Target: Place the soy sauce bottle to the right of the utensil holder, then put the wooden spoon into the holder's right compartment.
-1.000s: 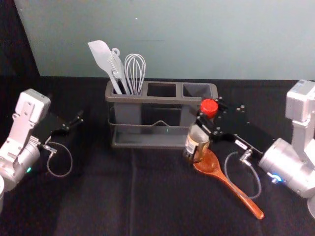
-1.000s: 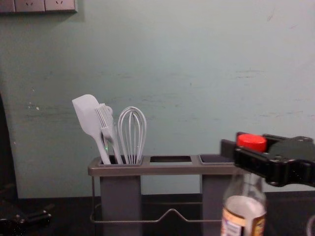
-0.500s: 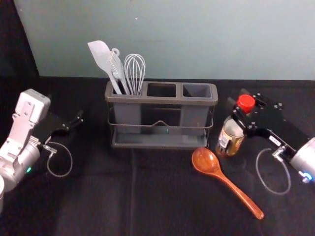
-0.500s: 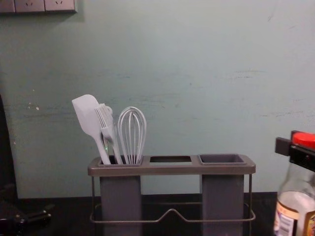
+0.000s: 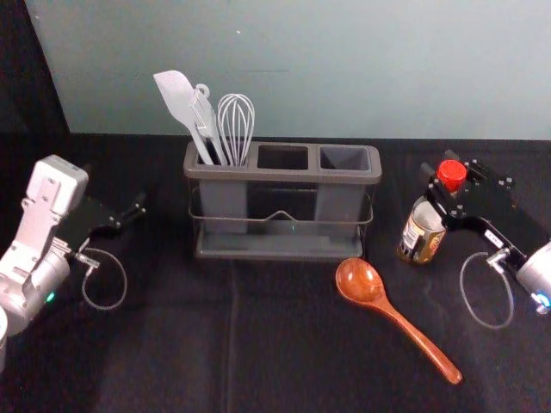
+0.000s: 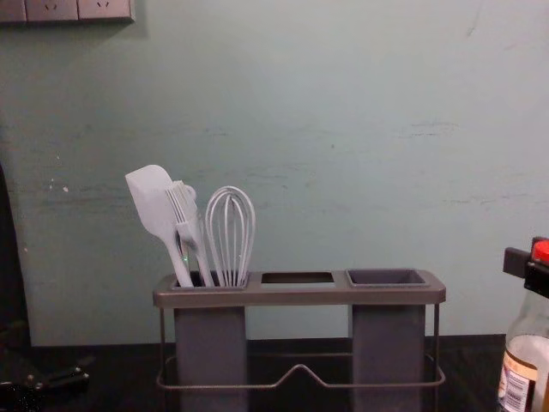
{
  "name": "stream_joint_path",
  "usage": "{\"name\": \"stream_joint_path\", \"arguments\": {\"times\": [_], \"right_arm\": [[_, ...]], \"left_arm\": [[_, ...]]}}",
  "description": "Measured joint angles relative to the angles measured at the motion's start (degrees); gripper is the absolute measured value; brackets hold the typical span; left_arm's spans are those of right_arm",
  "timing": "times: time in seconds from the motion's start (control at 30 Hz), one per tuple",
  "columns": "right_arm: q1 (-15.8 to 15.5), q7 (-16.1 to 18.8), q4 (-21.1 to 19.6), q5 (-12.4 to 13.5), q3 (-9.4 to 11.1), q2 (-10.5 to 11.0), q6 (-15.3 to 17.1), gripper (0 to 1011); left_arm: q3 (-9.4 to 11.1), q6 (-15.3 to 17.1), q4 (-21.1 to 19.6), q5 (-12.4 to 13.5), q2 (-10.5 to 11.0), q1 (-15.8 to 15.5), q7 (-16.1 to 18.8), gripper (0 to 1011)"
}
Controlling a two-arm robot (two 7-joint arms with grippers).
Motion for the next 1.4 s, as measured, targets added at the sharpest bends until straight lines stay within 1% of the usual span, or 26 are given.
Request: {"name": "stream_joint_path", "arguments": {"times": [0.2, 0.37, 0.4, 0.73, 1.1, 1.4], "right_arm": [[2.0, 0.5, 3.0, 0.4, -0.2, -1.8, -0.6, 392], [4.4, 1.3, 6.5, 0.6, -1.0, -3.7, -1.5, 392], [5.2, 1.4, 7.7, 0.6, -1.3, -4.3, -1.7, 392], [9.1, 2.3, 13.9, 0.1, -2.4, -6.6, -3.8, 392], [10.9, 2.8, 17.6, -0.1, -2.7, -8.2, -5.4, 392], [11.5, 3.0, 18.5, -0.2, -2.7, -8.9, -5.9, 390]], "left_arm": [[0.0, 0.0, 0.0, 0.0, 0.0, 0.0, 0.0, 1005], [0.0, 0.0, 0.0, 0.0, 0.0, 0.0, 0.0, 1005], [0.0, 0.0, 0.0, 0.0, 0.0, 0.0, 0.0, 1005], [0.0, 0.0, 0.0, 0.0, 0.0, 0.0, 0.0, 1005], [0.0, 0.0, 0.0, 0.0, 0.0, 0.0, 0.0, 1005], [0.0, 0.0, 0.0, 0.0, 0.0, 0.0, 0.0, 1005]]}}
